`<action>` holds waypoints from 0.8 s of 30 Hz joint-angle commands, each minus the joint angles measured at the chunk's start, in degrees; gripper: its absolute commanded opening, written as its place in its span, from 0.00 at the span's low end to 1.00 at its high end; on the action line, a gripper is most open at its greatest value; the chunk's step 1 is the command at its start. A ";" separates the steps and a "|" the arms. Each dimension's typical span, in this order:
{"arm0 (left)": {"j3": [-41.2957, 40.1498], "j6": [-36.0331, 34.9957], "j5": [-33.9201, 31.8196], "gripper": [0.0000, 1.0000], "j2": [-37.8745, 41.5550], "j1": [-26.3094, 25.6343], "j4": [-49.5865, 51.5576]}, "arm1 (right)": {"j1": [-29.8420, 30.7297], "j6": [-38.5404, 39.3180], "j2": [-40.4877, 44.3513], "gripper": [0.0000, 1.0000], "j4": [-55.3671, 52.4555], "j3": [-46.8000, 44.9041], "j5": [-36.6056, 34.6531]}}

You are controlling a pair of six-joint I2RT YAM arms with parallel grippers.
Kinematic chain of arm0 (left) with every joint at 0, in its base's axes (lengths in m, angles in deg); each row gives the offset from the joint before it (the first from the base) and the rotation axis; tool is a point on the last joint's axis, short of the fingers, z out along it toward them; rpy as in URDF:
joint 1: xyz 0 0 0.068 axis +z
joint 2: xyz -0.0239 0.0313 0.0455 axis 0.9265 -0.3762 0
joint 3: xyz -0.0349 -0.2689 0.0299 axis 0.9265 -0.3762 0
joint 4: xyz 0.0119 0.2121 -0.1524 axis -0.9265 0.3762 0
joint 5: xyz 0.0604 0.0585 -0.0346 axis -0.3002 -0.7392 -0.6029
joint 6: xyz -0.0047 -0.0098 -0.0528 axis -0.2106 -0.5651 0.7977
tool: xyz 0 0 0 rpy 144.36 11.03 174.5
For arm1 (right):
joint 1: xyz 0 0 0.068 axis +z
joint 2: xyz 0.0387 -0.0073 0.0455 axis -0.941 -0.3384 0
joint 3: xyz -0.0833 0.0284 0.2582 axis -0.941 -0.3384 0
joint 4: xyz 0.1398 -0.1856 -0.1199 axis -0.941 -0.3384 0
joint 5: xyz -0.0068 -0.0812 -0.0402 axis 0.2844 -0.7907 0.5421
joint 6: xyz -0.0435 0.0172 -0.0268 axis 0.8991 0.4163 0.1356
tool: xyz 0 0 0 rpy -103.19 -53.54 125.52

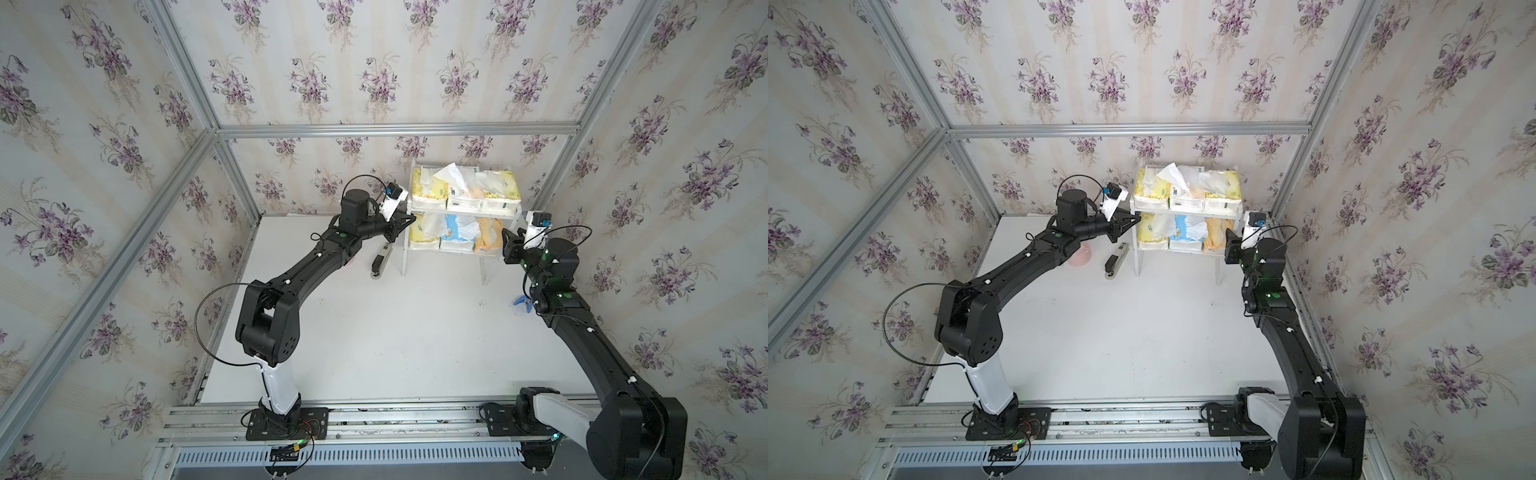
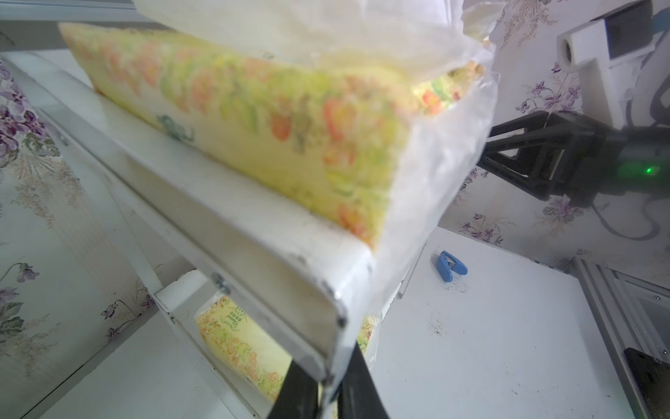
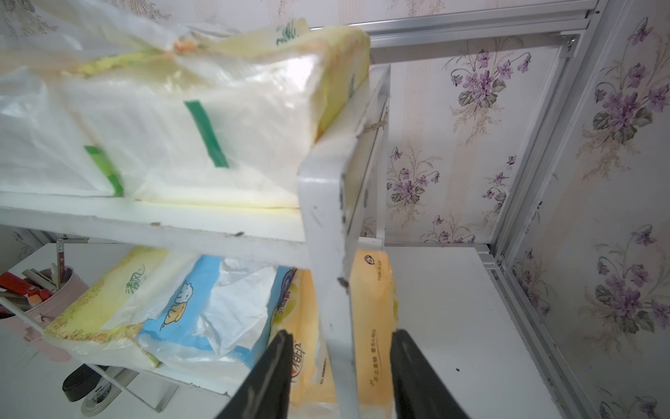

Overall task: Remove the tissue boxes from the shelf
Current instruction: Move the shelf to the center of the board.

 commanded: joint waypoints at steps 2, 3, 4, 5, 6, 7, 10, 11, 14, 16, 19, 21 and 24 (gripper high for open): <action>-1.47 1.88 1.47 0.09 2.41 -0.06 -0.09 | 0.02 -0.74 -1.13 0.42 1.58 0.85 3.72; -2.15 1.67 1.19 0.08 3.11 -0.09 -0.20 | 0.02 -0.74 -1.23 0.40 1.88 0.79 4.45; -3.04 1.51 0.54 0.07 3.92 -0.05 -0.21 | 0.02 -0.62 -1.39 0.39 2.05 0.74 5.54; -4.05 1.31 -0.08 0.06 4.79 -0.09 -0.17 | -0.03 -0.41 -1.49 0.37 2.05 0.84 6.60; -4.88 1.16 -0.54 0.06 5.57 -0.01 -0.11 | 0.01 -0.31 -1.58 0.36 2.05 0.83 7.62; -5.83 0.85 -1.32 0.06 6.58 0.00 0.09 | 0.02 -0.26 -1.76 0.35 2.12 0.83 8.63; -8.79 -0.39 -3.14 0.06 9.49 -0.01 1.61 | 0.02 -0.21 -2.20 0.32 1.91 0.83 11.65; -9.73 -1.13 -3.76 0.06 10.67 0.09 2.43 | 0.01 -0.21 -2.28 0.30 1.77 0.74 13.18; -12.47 -2.67 -6.13 0.06 13.54 0.32 4.69 | 0.06 -0.86 -2.45 0.30 2.02 0.41 17.23; -14.09 -3.02 -7.19 0.06 15.27 0.67 5.81 | 0.15 -1.30 -2.58 0.29 2.32 0.01 19.79; -17.29 -3.11 -8.38 0.05 17.86 1.37 5.98 | 0.44 -1.88 -2.82 0.29 2.43 -0.65 22.65; -19.23 -3.06 -9.53 0.04 19.49 2.13 6.12 | 1.08 -1.88 -2.90 0.29 2.04 -0.91 23.88; -21.27 -2.57 -10.15 0.04 21.33 3.51 6.19 | 2.71 -1.67 -2.90 0.29 1.98 -1.33 24.36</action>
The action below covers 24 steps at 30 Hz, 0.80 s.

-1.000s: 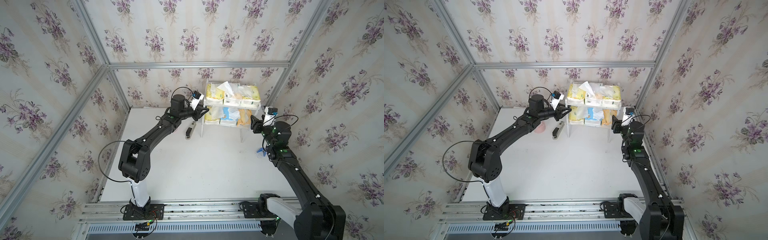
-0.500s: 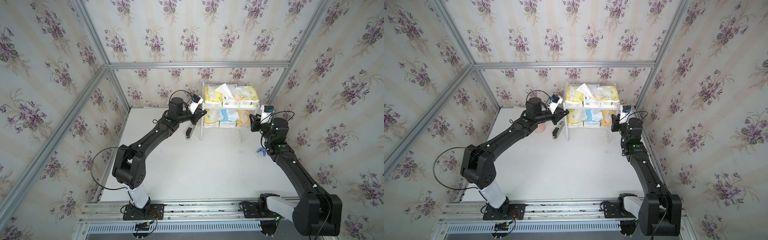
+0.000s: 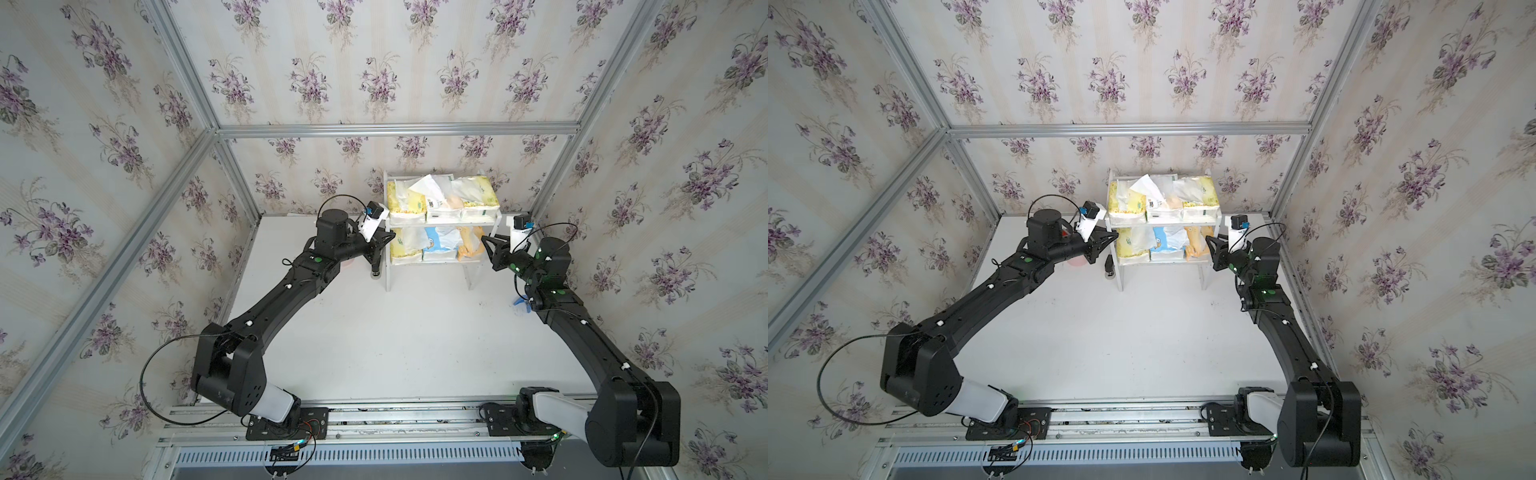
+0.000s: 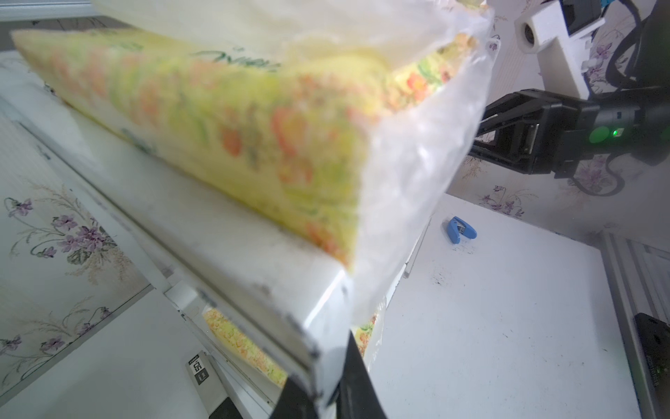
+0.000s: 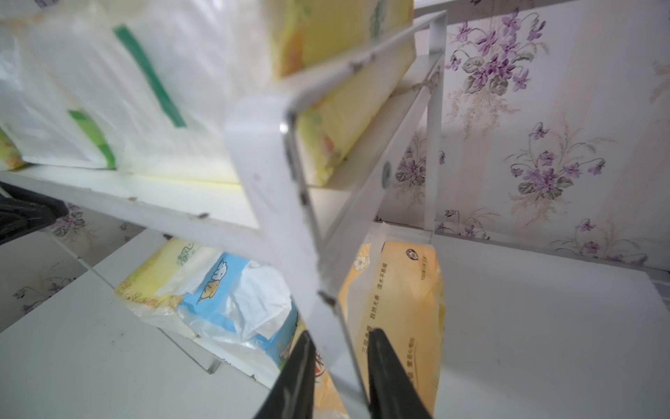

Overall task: Remove the tissue boxes from the shelf
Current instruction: Move the shelf to the center of the board.

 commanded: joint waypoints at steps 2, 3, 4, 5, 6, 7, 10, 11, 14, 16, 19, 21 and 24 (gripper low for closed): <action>-2.44 1.20 -4.18 0.05 2.36 1.64 2.96 | 2.63 0.07 -0.39 0.29 0.48 -0.21 3.74; -3.09 1.22 -4.53 0.05 3.03 1.84 3.06 | 3.41 0.43 -0.74 0.29 0.14 -0.04 3.85; -3.53 1.26 -4.89 0.05 3.55 2.07 3.14 | 3.98 0.59 -1.17 0.29 -0.24 0.22 3.98; -4.11 1.26 -5.23 0.05 4.05 2.33 3.23 | 4.43 0.72 -1.69 0.29 -0.86 0.63 4.09; -4.70 1.25 -5.44 0.05 4.06 2.44 3.23 | 4.85 0.73 -2.12 0.29 -1.53 0.99 4.00; -5.10 1.26 -5.44 0.05 5.67 2.41 3.23 | 5.02 0.66 -2.35 0.29 -1.89 1.37 3.89; -5.92 1.73 -4.08 0.09 6.69 2.40 3.15 | 5.03 0.31 -2.10 0.30 -1.65 0.92 3.03; -6.16 1.95 -3.43 0.11 6.70 2.41 3.01 | 5.02 0.44 -1.79 0.30 -1.63 0.81 2.51; -6.46 2.21 -2.32 0.18 6.61 2.45 3.06 | 4.95 0.91 -0.54 0.37 -2.46 0.73 0.50; -6.85 2.13 -2.94 0.26 6.91 2.42 3.05 | 5.02 1.48 0.67 0.45 -3.02 0.34 -1.03; -7.33 1.83 -4.28 0.40 7.77 2.50 2.97 | 4.89 2.61 3.59 0.59 -4.02 -0.55 -3.80; -7.98 1.79 -5.43 0.51 8.76 2.62 2.97 | 4.93 3.64 5.79 0.66 -5.19 -1.42 -6.03; -9.44 2.18 -7.27 0.64 10.84 2.88 2.67 | 4.92 4.92 9.14 0.72 -6.90 -2.71 -9.28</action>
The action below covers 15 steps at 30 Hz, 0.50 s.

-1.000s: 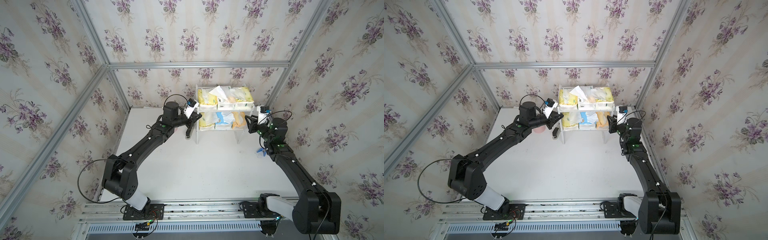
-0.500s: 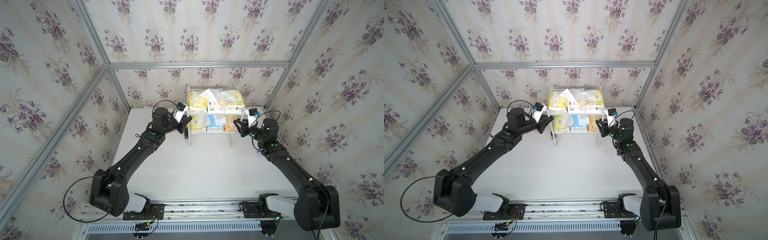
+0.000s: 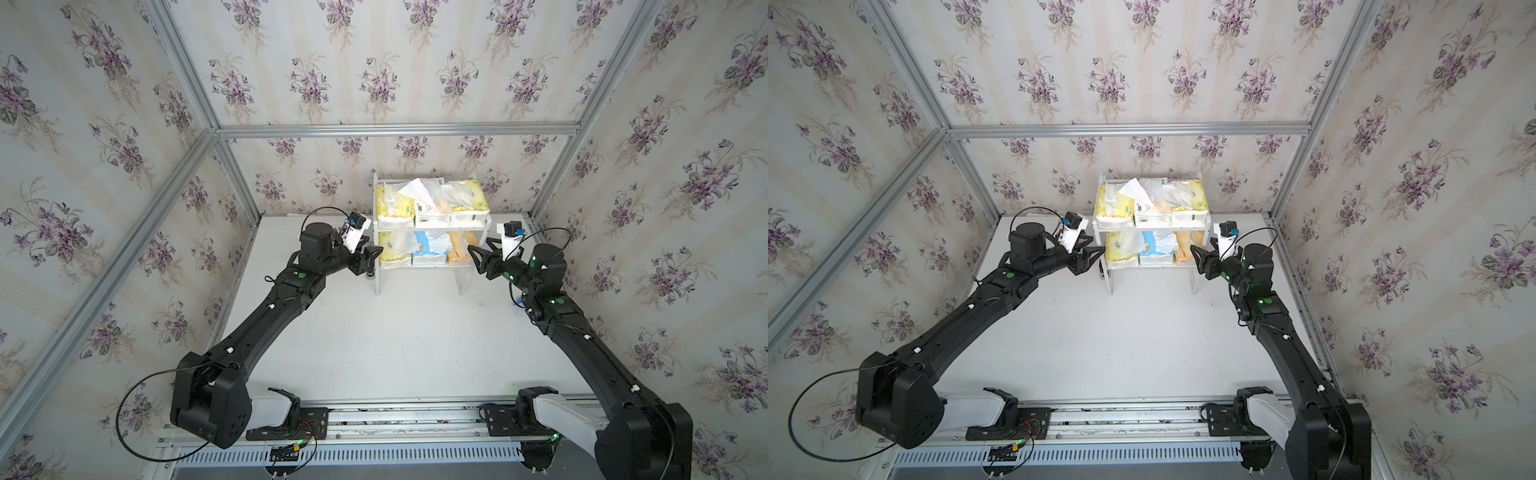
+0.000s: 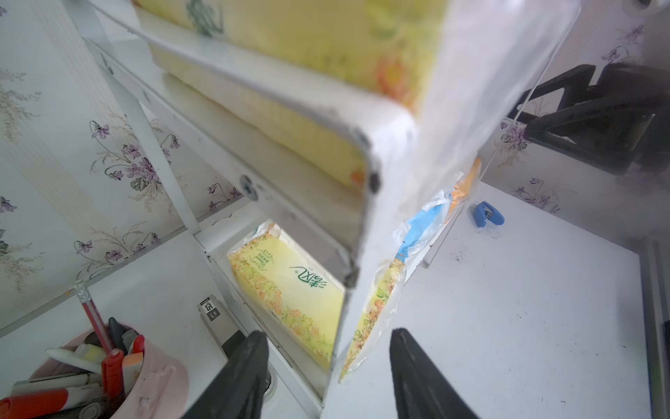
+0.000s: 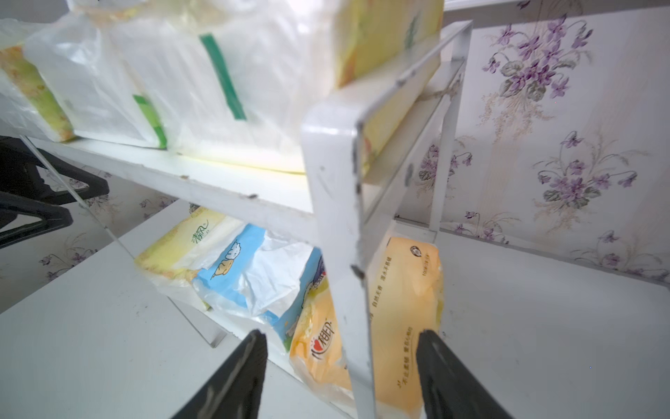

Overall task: Remove the tissue boxes from the shelf
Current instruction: Move the shelf to the center of the board.

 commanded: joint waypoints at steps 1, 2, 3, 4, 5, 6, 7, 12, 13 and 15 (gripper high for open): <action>-1.52 0.72 -2.66 0.68 2.24 0.56 -1.04 | 0.01 2.14 3.18 0.74 -2.17 -1.20 -5.64; -2.29 1.13 -2.86 0.71 3.26 0.86 -1.39 | -0.07 2.47 4.54 0.77 -2.54 -1.88 -7.00; -3.27 1.49 -2.86 0.73 4.25 1.21 -1.75 | -0.11 2.91 5.94 0.80 -2.90 -2.45 -8.11; -4.04 1.80 -2.93 0.76 5.22 1.55 -2.12 | -0.06 3.34 7.18 0.81 -3.33 -2.90 -8.94; -5.05 2.07 -2.76 0.78 6.34 1.89 -2.37 | -0.11 3.59 8.65 0.83 -3.97 -3.18 -9.87; -6.07 2.41 -2.60 0.80 7.55 2.30 -2.42 | -0.13 3.86 10.12 0.84 -4.68 -3.34 -10.59; -6.80 2.51 -2.59 0.82 8.62 2.57 -2.37 | -0.06 4.10 11.31 0.85 -5.32 -3.43 -10.96; -12.63 4.35 -3.25 0.88 15.29 4.29 -2.72 | -0.09 4.08 17.10 0.85 -8.63 -2.98 -10.68; -13.48 4.86 -3.88 0.90 16.42 4.50 -2.45 | -0.14 3.73 17.96 0.85 -9.49 -2.66 -10.38; -14.75 6.24 -6.49 0.94 18.71 4.69 -0.11 | -0.08 3.19 19.50 0.85 -11.68 -1.53 -9.40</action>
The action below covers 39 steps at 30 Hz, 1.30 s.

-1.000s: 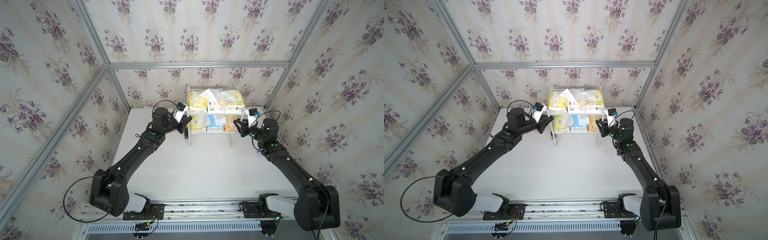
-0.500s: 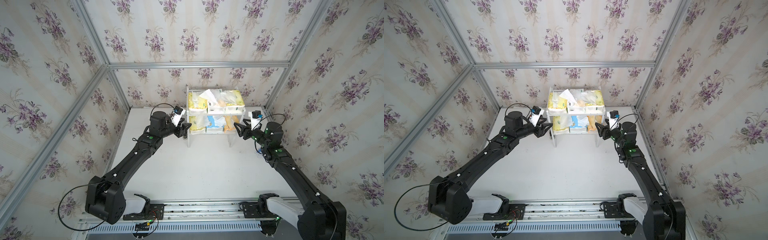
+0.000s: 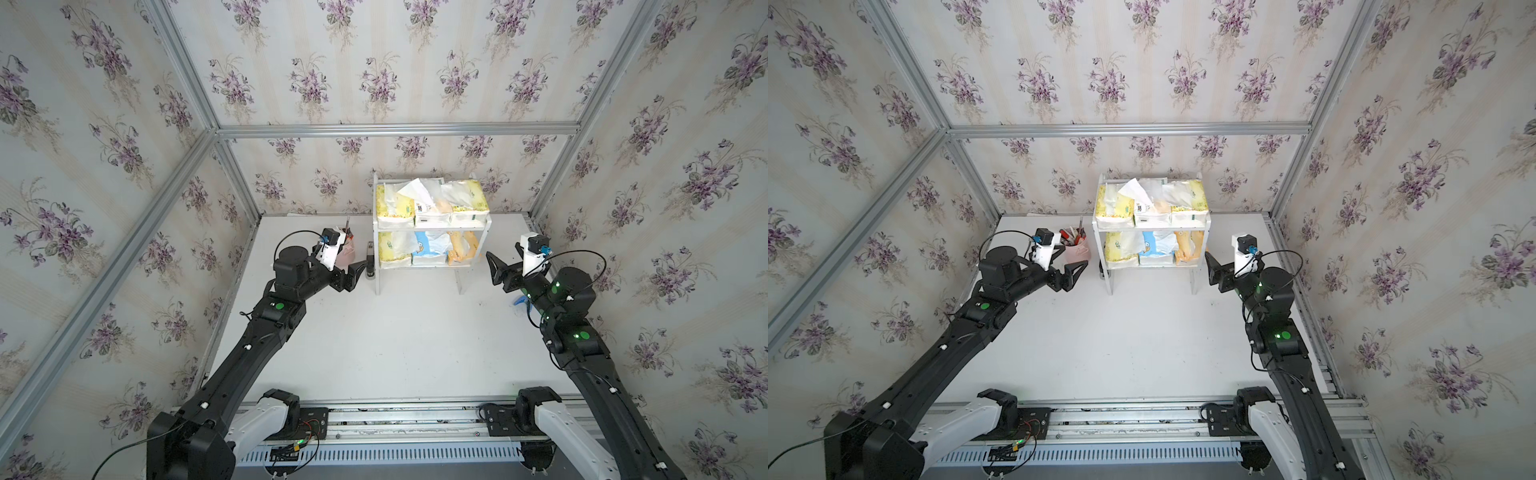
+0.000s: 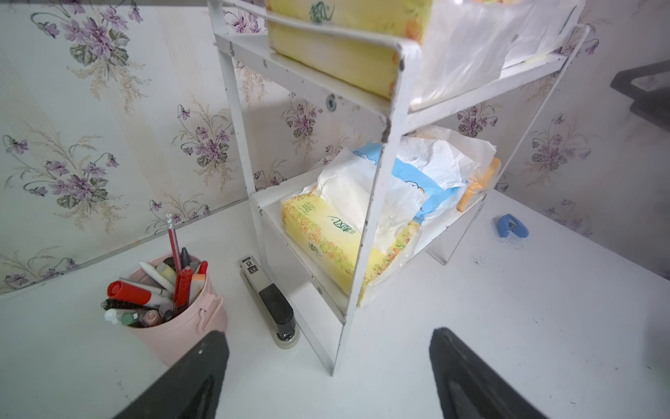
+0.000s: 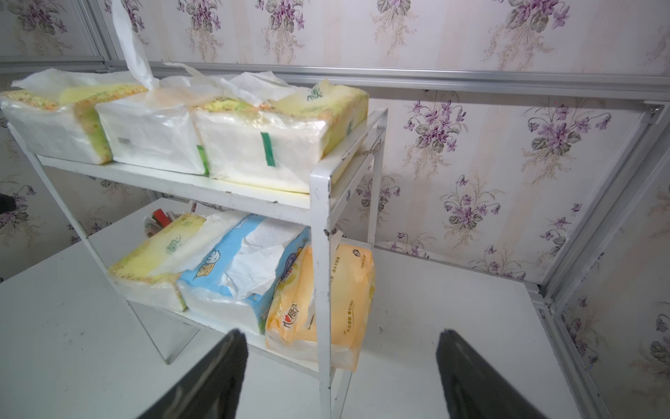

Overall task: Remove the tissue boxes from the shelf
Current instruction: Move the shelf to the center of the board, then pick up a box of tissues from the shelf.

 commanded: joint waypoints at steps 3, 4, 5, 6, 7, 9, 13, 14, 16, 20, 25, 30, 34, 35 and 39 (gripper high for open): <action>-3.74 5.32 -7.55 0.97 4.99 0.42 2.09 | 0.07 -0.32 2.77 0.85 -4.54 2.81 1.65; -4.61 6.70 -8.82 0.99 5.96 0.41 2.35 | 0.14 -0.14 3.01 0.85 -4.82 3.50 2.42; -5.50 7.96 -9.87 1.00 6.88 0.54 2.62 | 0.18 0.12 3.06 0.85 -4.93 4.15 3.18; -5.96 9.77 -11.23 0.99 7.79 0.50 3.60 | 0.17 0.30 3.16 0.85 -4.92 4.88 4.20; -6.28 11.39 -12.21 0.99 8.66 0.63 4.79 | 0.20 0.33 3.12 0.85 -4.83 5.56 5.48; -7.01 13.78 -12.77 0.99 10.04 0.63 6.33 | 0.40 0.27 2.97 0.85 -4.39 6.66 7.63; -8.98 17.31 -14.13 0.99 13.01 0.62 8.91 | 2.60 0.26 2.43 0.92 -3.54 8.63 8.73; -9.41 17.97 -14.23 0.99 13.57 0.60 9.54 | 3.44 0.62 2.23 0.95 -3.56 8.98 8.31; -10.51 19.52 -14.71 0.99 14.89 0.58 11.21 | 5.68 2.09 1.68 1.00 -3.58 9.87 6.81; -13.71 23.16 -16.53 0.99 16.68 0.59 12.29 | 11.40 5.32 -1.22 1.00 -4.46 12.90 2.68; -14.18 26.92 -17.01 0.99 16.72 0.63 14.94 | 17.36 9.23 -6.22 1.00 -5.39 18.21 -0.21; -12.95 28.53 -17.56 0.99 16.11 0.55 17.79 | 19.25 14.76 -11.20 1.00 -8.23 23.79 0.53; -11.77 28.94 -16.96 0.99 14.43 0.55 19.29 | 19.36 26.18 -15.55 0.99 -15.08 29.43 3.02; -11.26 28.98 -16.87 0.99 13.98 0.60 19.86 | 19.39 27.94 -16.60 0.99 -16.73 30.82 3.31; -9.96 29.49 -16.02 0.99 12.00 0.62 20.87 | 19.35 34.44 -20.91 0.95 -23.55 35.73 7.10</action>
